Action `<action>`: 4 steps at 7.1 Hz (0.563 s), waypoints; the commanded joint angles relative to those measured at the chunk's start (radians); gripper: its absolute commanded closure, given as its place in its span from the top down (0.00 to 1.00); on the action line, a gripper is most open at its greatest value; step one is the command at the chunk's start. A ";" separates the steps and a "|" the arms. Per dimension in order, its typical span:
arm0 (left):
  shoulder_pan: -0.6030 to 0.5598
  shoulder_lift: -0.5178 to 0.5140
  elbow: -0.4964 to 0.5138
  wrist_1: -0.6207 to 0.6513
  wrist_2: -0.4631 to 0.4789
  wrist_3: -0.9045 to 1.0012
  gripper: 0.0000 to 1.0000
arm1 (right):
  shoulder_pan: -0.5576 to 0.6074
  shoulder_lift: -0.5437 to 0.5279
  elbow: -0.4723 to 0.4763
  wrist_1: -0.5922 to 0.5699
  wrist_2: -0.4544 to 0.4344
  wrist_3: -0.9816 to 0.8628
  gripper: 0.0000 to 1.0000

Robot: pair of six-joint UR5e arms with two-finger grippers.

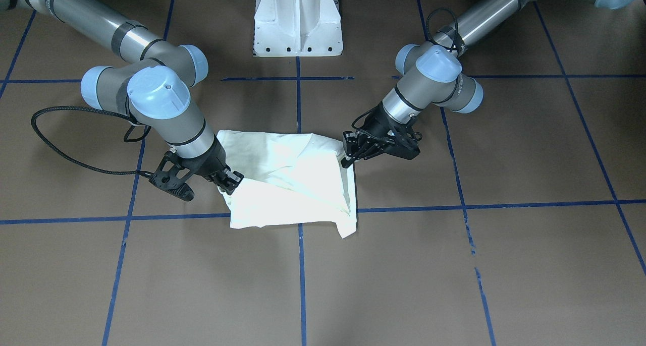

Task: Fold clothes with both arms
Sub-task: 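Fold the near half over toward the far edge with both grippers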

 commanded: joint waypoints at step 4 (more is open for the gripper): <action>0.034 0.029 0.000 -0.109 -0.256 0.035 0.00 | 0.000 0.008 0.002 0.000 -0.002 0.003 0.00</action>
